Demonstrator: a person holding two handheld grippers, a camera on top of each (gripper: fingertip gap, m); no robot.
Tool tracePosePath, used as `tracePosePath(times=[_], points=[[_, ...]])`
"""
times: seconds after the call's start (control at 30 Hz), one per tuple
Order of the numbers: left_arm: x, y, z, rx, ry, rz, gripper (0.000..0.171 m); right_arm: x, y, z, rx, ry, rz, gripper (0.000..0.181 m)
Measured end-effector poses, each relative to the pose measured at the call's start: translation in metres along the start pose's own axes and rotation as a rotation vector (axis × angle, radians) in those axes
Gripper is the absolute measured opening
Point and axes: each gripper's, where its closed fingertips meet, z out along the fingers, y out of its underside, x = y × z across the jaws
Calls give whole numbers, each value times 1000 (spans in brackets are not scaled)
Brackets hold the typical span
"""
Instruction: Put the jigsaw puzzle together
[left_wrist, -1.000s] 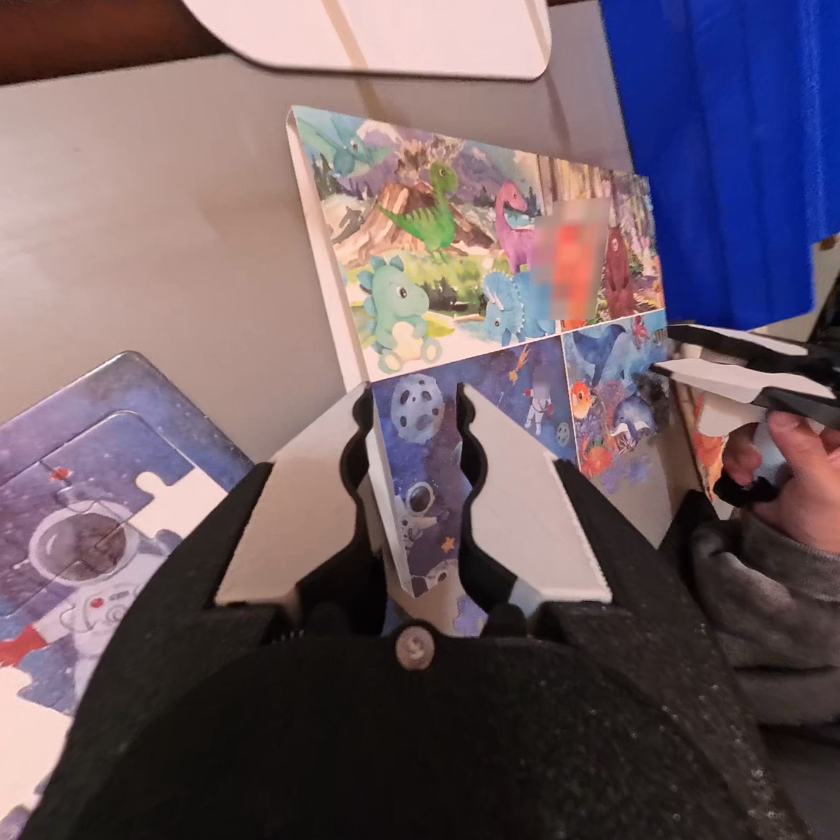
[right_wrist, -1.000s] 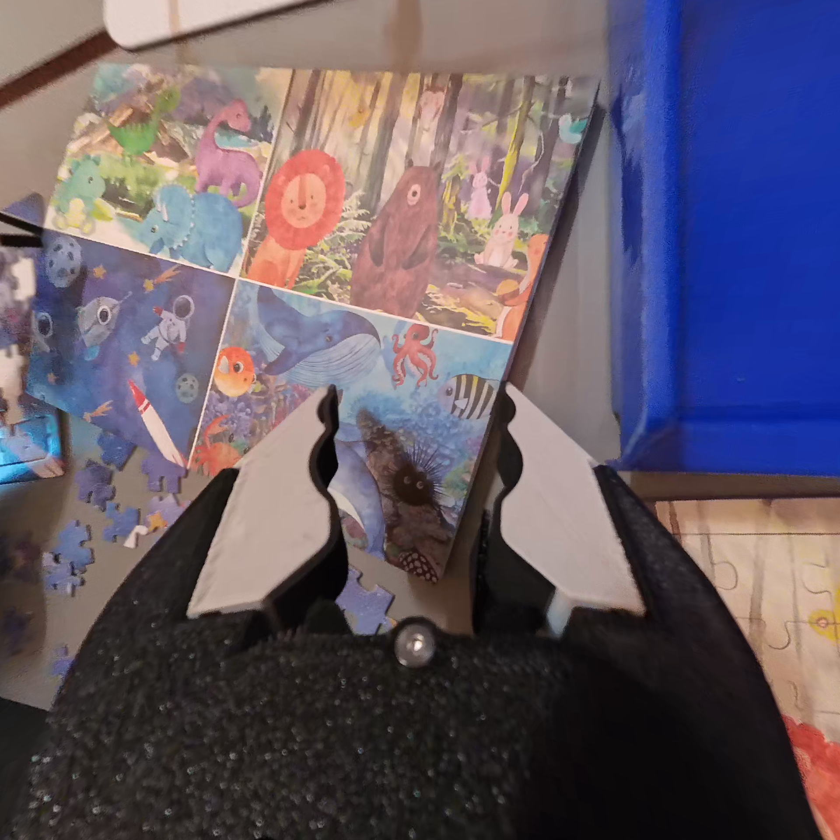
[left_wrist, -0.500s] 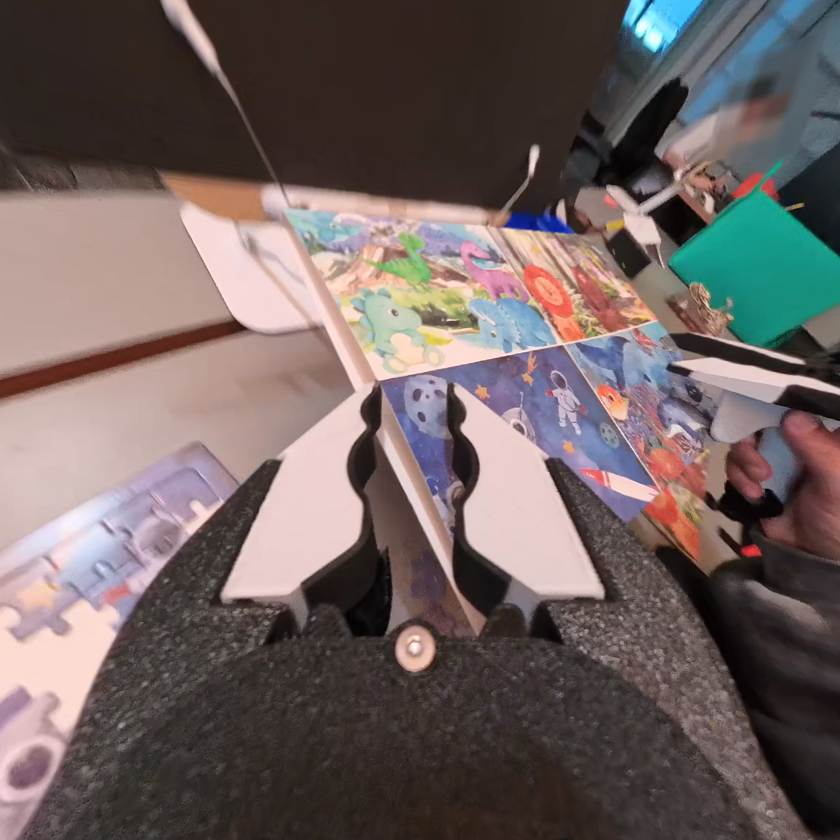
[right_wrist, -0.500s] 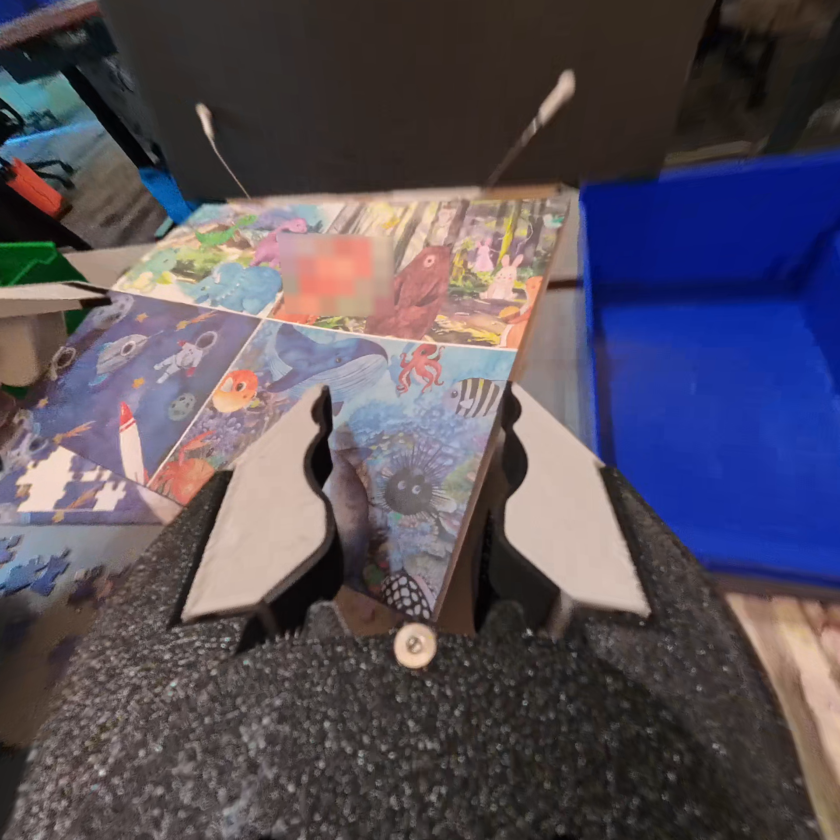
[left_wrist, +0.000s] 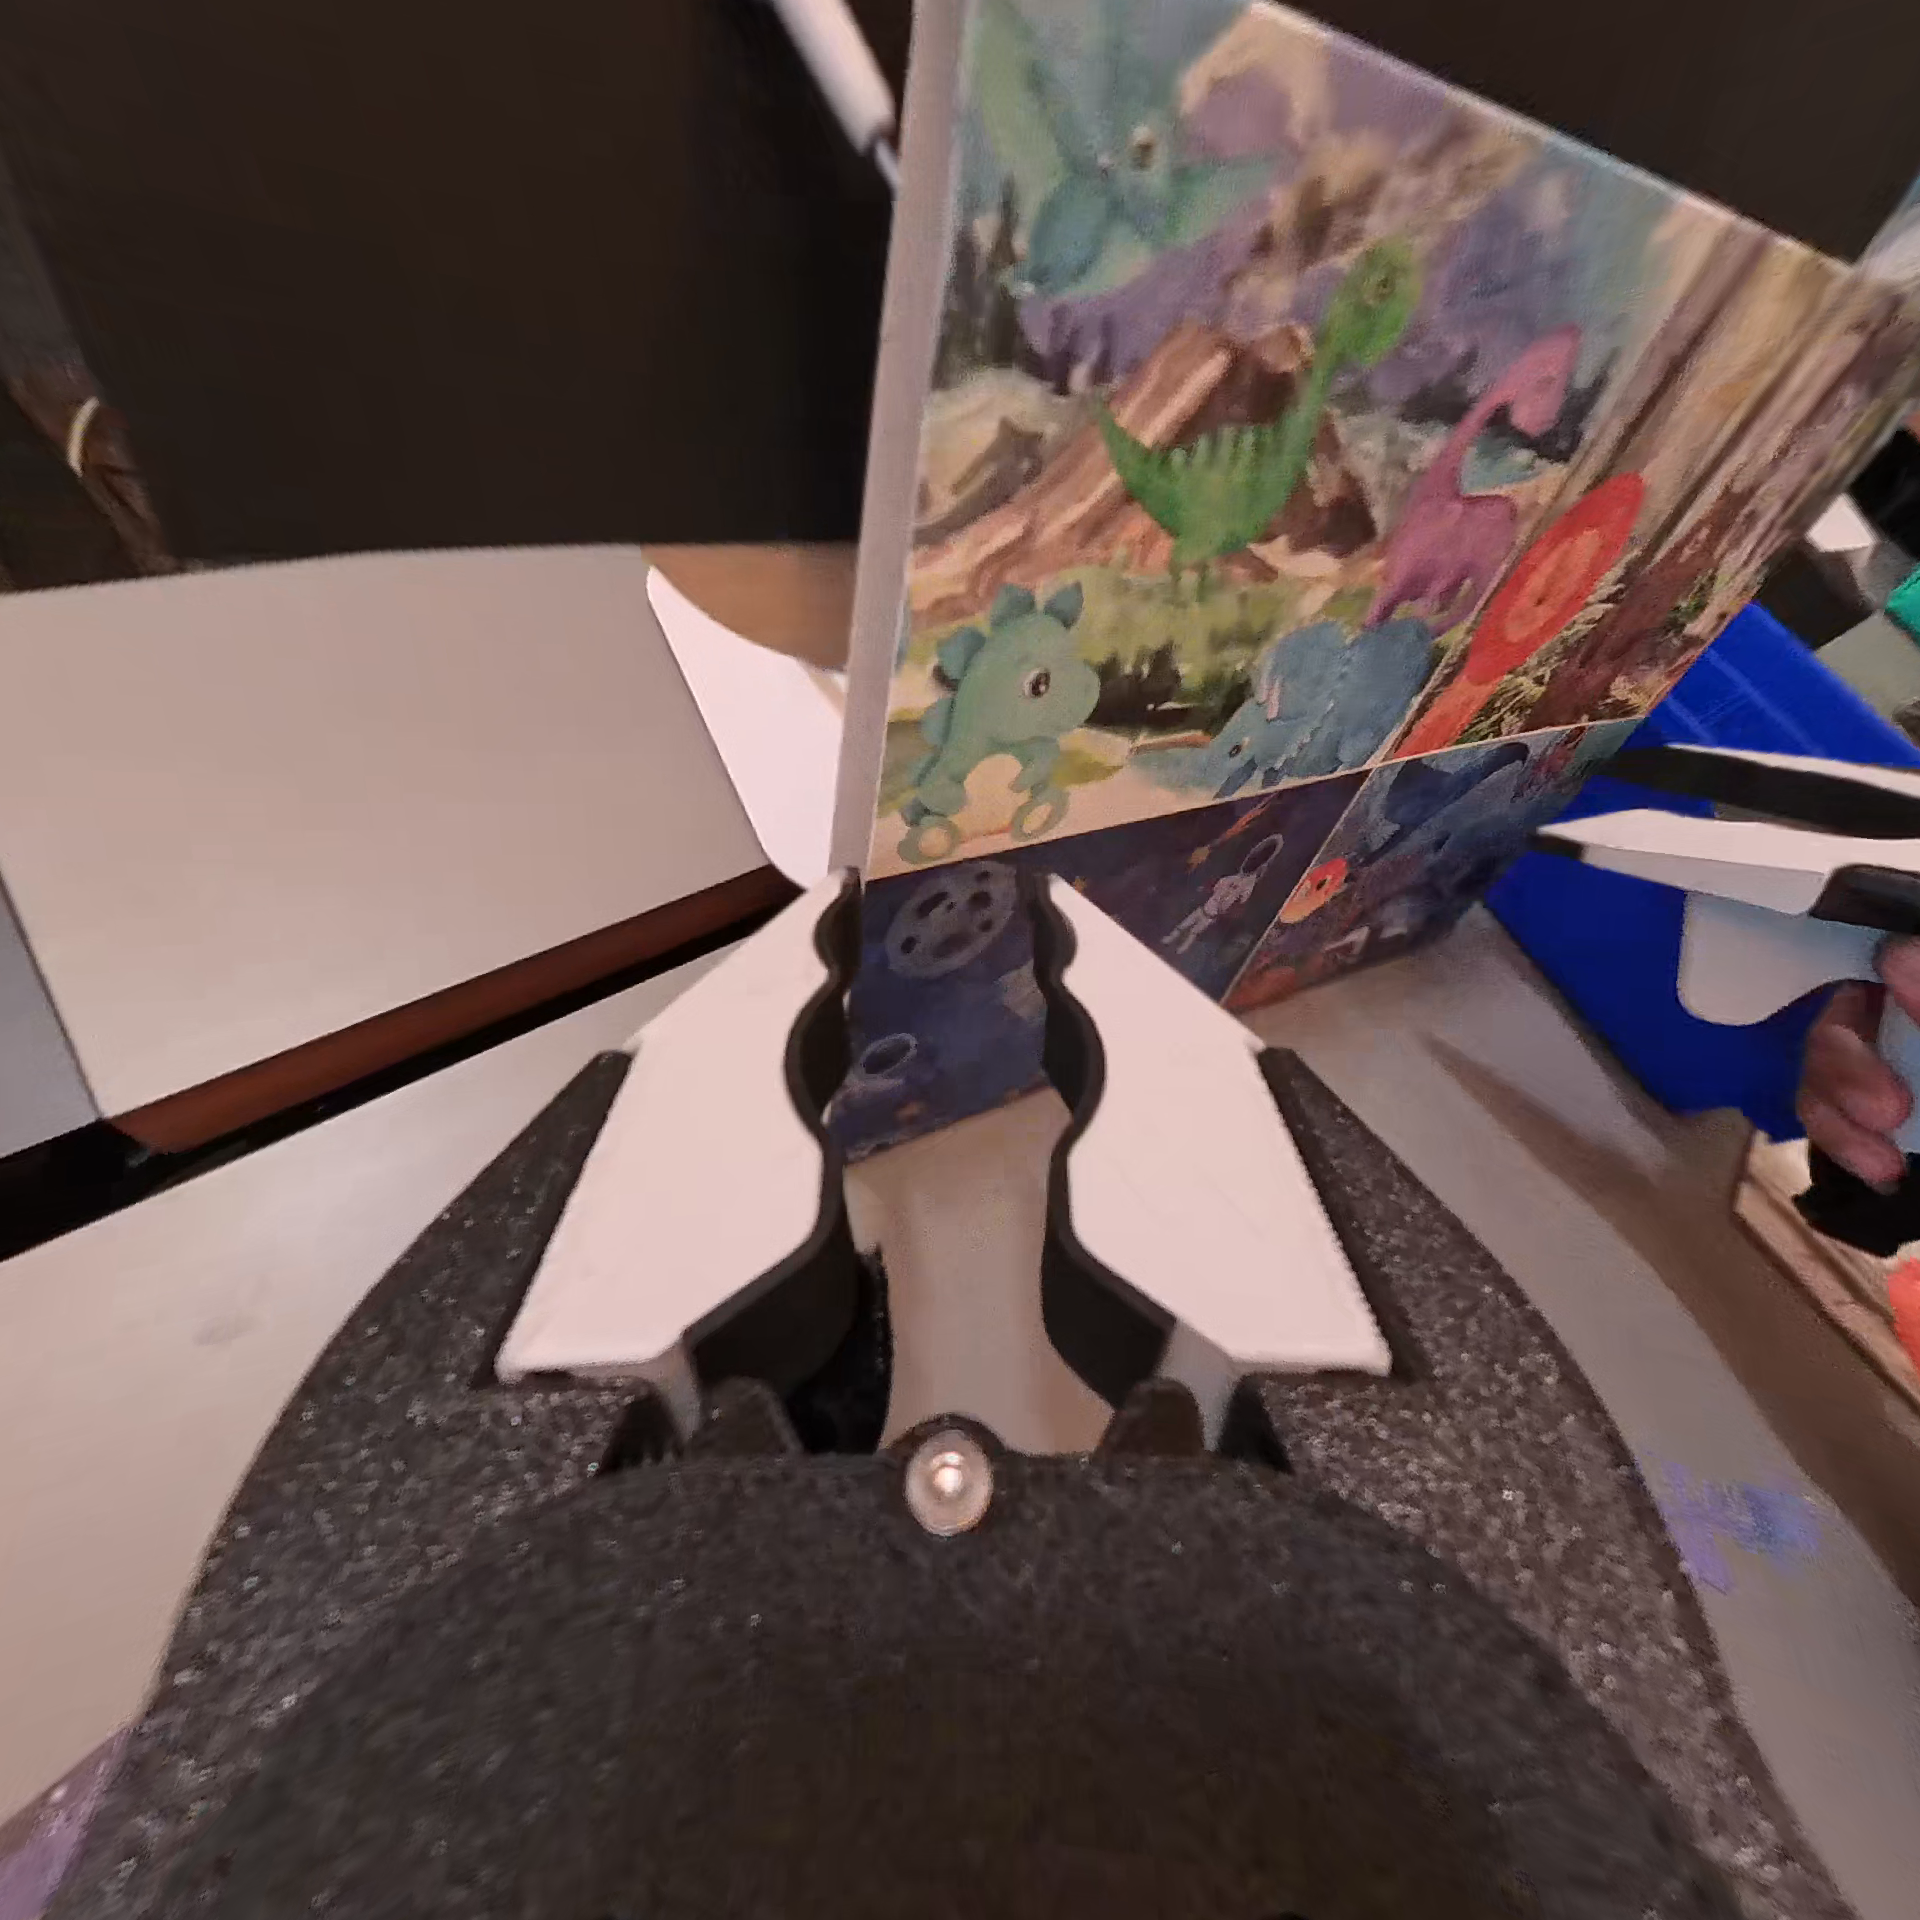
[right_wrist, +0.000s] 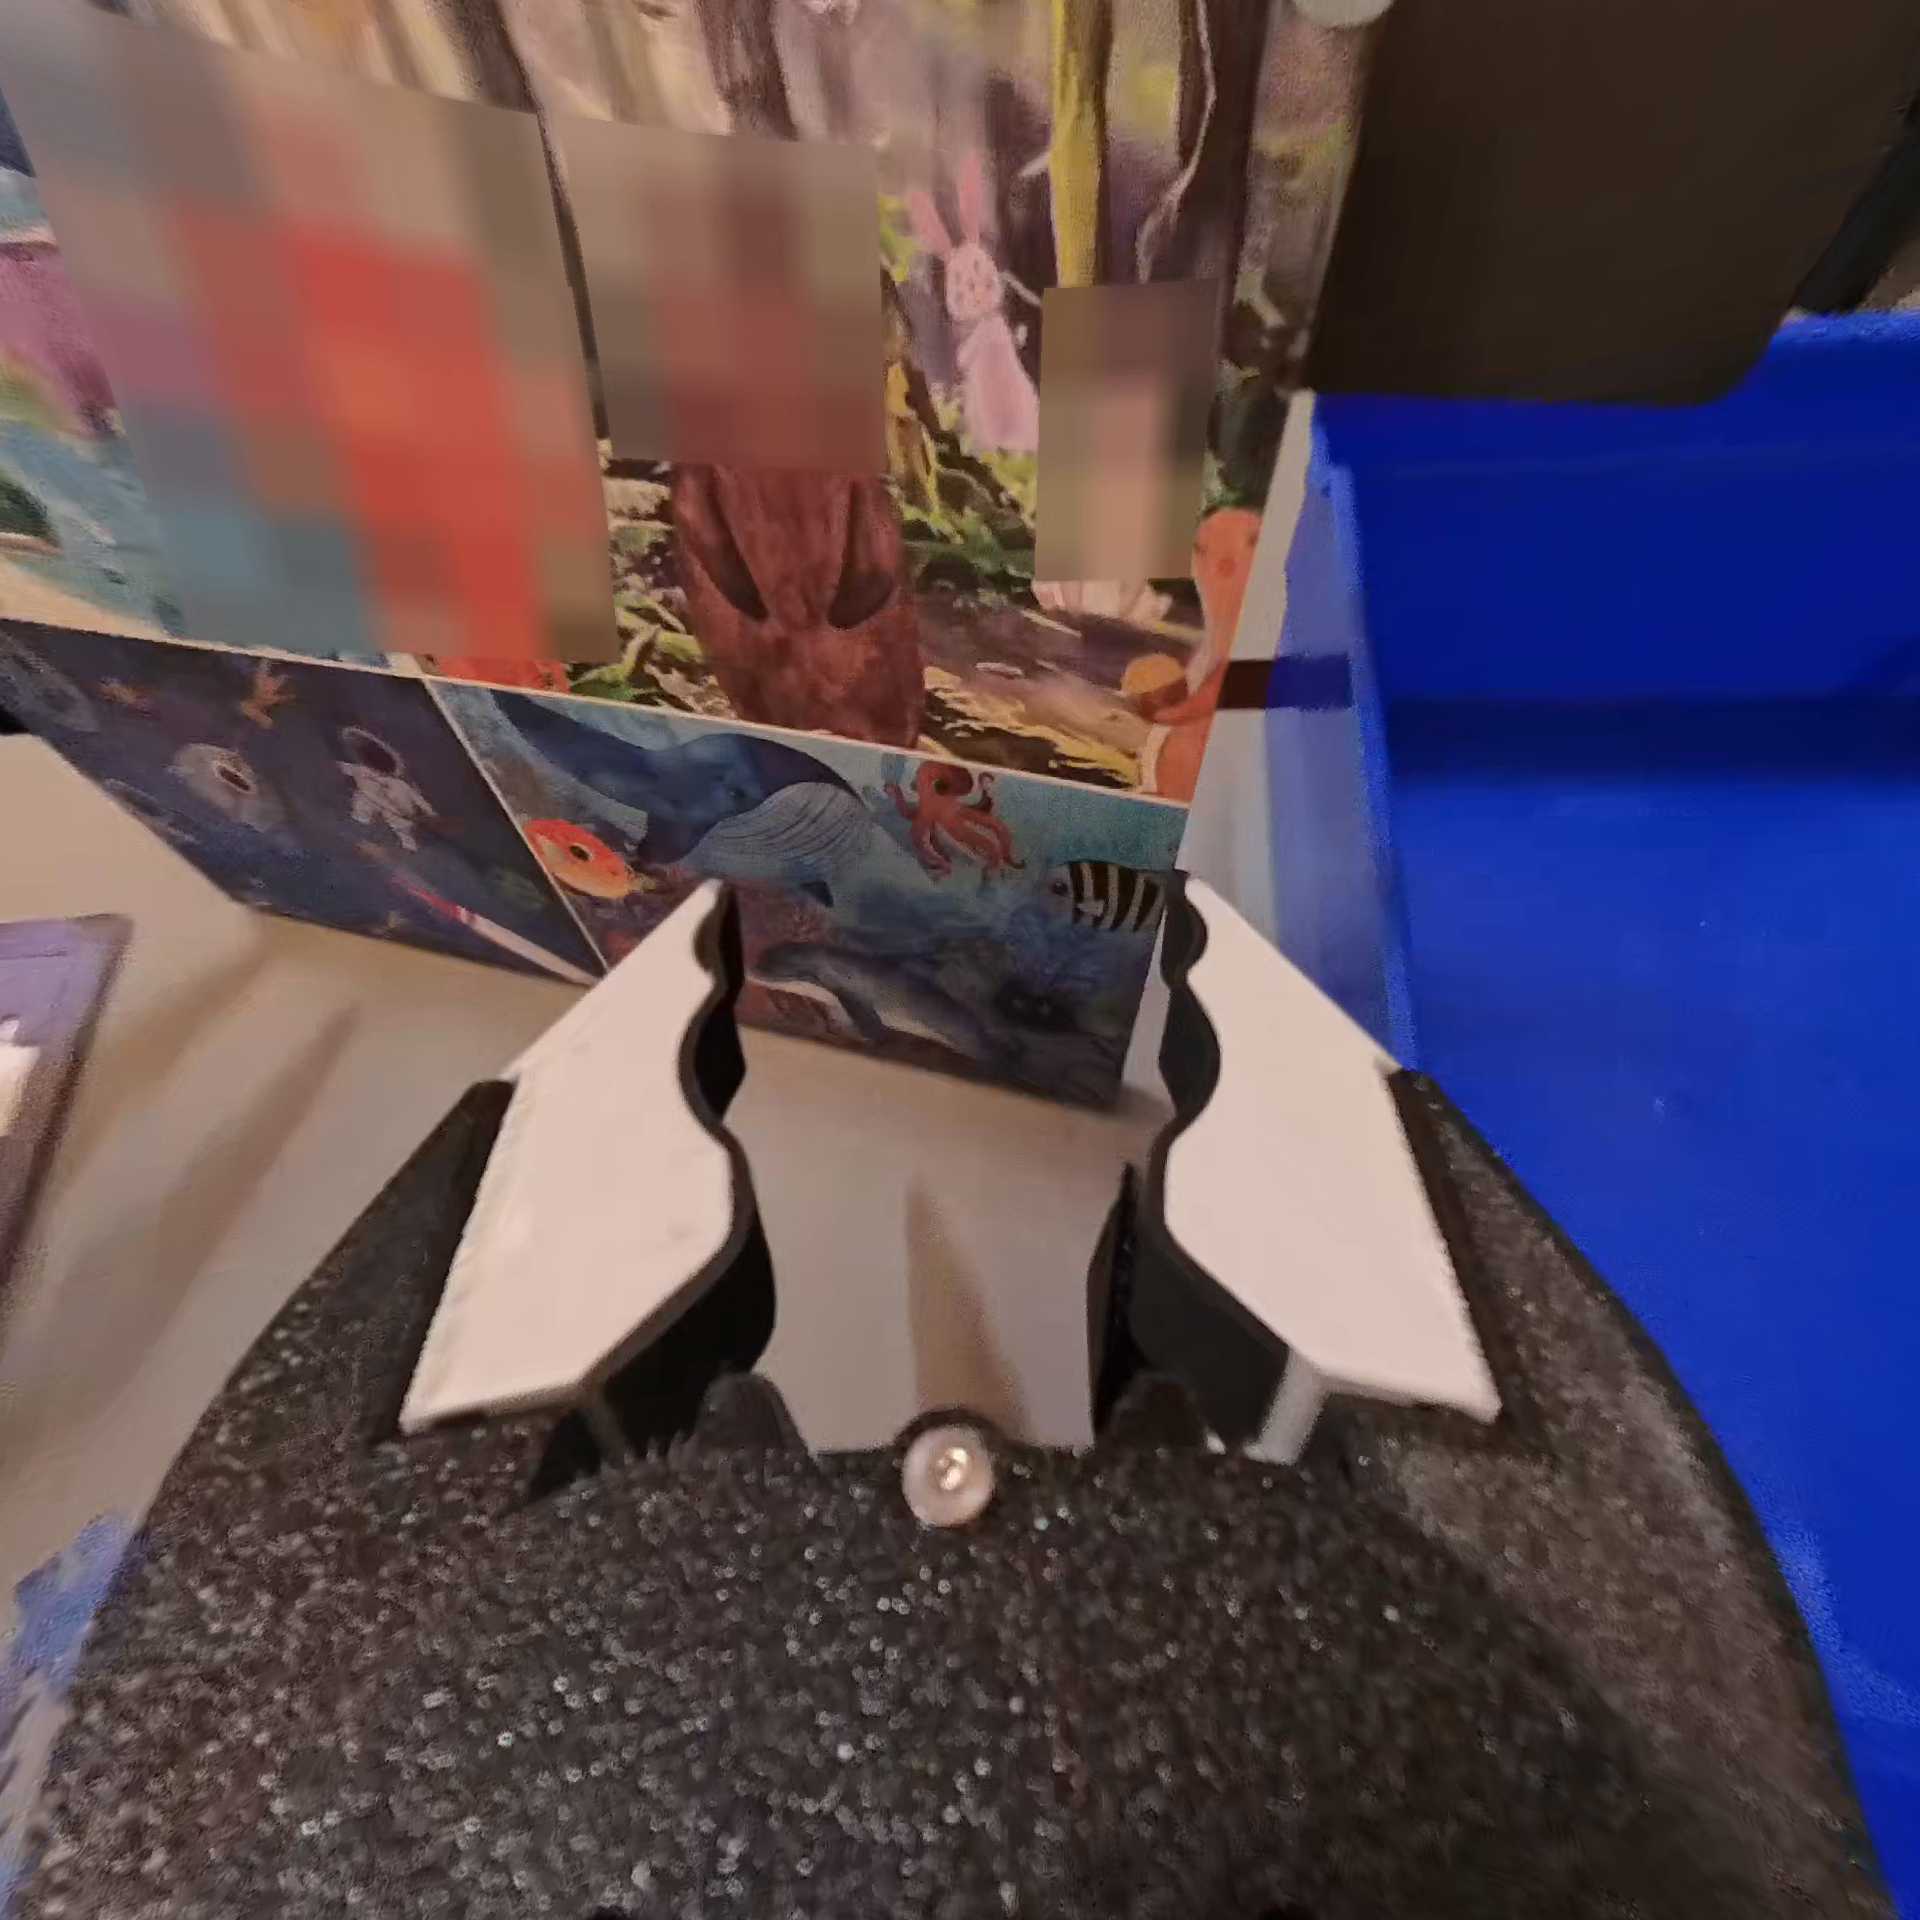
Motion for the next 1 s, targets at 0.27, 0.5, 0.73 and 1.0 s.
tracePosePath(times=[0.27,0.5,0.73,1.0], points=[[-5,-9,9,20,-37,47,30,10,-14,26,-22,67,-53,79],[1,-12,-2,28,-16,25,35,2,-13,23,-61,39,-58,84],[0,-2,-2,-48,0,-47,29,3,-7,2,-76,21,-17,72],[-3,-2,8,-46,-13,-27,29,5,-6,22,-100,19,-46,82]])
